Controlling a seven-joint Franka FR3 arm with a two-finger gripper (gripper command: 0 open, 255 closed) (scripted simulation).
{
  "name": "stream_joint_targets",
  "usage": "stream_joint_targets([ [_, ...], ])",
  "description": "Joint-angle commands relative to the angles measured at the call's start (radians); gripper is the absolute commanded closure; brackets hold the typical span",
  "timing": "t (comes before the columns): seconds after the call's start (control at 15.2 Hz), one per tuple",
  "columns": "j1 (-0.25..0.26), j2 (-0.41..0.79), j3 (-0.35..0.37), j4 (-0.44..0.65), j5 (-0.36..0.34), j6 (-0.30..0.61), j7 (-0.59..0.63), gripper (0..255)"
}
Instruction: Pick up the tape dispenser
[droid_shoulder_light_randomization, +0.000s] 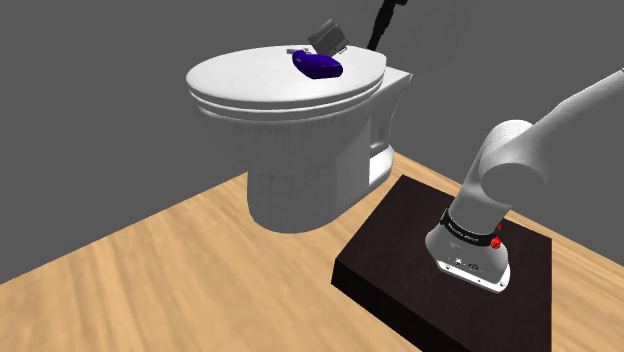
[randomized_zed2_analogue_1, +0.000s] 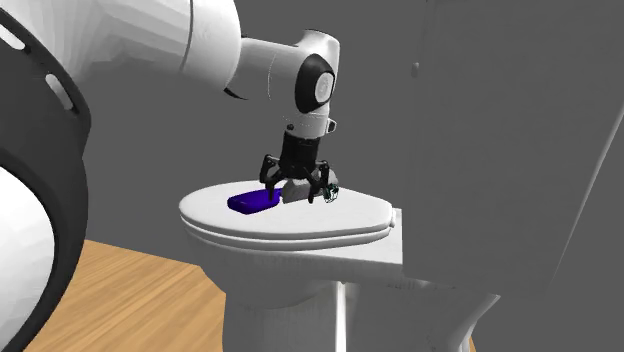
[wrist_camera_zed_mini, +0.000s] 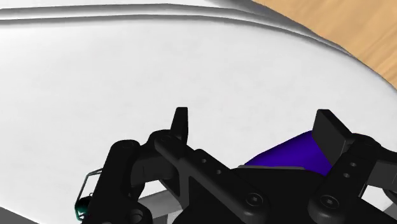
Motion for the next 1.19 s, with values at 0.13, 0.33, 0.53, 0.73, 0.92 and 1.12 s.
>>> stream_joint_targets([
  [0.13,0.049,0.141,-0.114,0.137,0.049,-0.003,-0.201,0],
  [0.33,0.084,0.27,-0.201,0.265,0.117,-0.025,-0.355,0],
  [0.53,0.105,0.422,-0.286,0.417,0.217,-0.075,-0.515,0],
  [0.73,0.085,0.602,-0.352,0.603,0.352,-0.162,-0.671,0],
  [0.92,0.071,0.63,-0.351,0.607,0.375,-0.154,-0.705,0],
  [1.12,0.077,0.618,-0.347,0.555,0.368,-0.112,-0.716,0],
])
